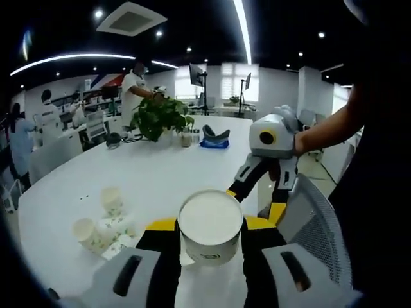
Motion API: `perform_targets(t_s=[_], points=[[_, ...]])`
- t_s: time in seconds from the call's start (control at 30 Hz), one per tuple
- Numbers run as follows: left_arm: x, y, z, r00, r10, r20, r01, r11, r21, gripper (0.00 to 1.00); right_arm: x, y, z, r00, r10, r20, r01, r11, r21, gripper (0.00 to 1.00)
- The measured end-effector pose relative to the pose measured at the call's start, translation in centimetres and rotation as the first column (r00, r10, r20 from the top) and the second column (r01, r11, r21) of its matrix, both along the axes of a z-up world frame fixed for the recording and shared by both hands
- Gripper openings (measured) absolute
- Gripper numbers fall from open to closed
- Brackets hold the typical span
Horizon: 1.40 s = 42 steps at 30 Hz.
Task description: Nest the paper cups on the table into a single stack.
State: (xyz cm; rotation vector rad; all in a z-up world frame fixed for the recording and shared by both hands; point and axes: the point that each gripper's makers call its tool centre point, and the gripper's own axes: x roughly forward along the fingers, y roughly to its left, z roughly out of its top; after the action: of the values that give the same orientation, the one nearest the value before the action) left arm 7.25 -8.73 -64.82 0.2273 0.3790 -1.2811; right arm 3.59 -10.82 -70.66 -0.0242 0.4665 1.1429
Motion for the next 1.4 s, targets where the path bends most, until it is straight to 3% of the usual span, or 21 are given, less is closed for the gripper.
perform_targets(t_s=[0.6, 0.77, 1.1, 1.23, 1.4], points=[[-0.9, 0.6, -0.6, 0.999, -0.032, -0.044, 0.032, 0.999, -0.011, 0.35, 0.3, -0.4, 1.1, 0.997, -0.057, -0.056, 0.062, 0.993, 0.102, 0.32], [-1.1, 1.1, -1.5, 0.998, -0.048, -0.045, 0.049, 0.998, 0.026, 0.35, 0.6, -0.6, 1.4, 0.995, -0.071, -0.068, 0.079, 0.989, 0.125, 0.3], [-1.5, 2.2, -3.0, 0.995, -0.076, -0.066, 0.078, 0.996, 0.039, 0.34, 1.0, -1.2, 2.3, 0.991, -0.092, -0.097, 0.108, 0.978, 0.177, 0.17], [-1.8, 2.1, -3.1, 0.994, -0.088, -0.064, 0.09, 0.996, 0.017, 0.34, 1.3, -1.6, 3.2, 0.983, -0.114, -0.144, 0.147, 0.959, 0.242, 0.1], [-1.8, 2.1, -3.6, 0.994, -0.086, -0.06, 0.087, 0.996, 0.015, 0.34, 1.1, -1.6, 3.8, 0.979, -0.114, -0.168, 0.157, 0.951, 0.268, 0.06]])
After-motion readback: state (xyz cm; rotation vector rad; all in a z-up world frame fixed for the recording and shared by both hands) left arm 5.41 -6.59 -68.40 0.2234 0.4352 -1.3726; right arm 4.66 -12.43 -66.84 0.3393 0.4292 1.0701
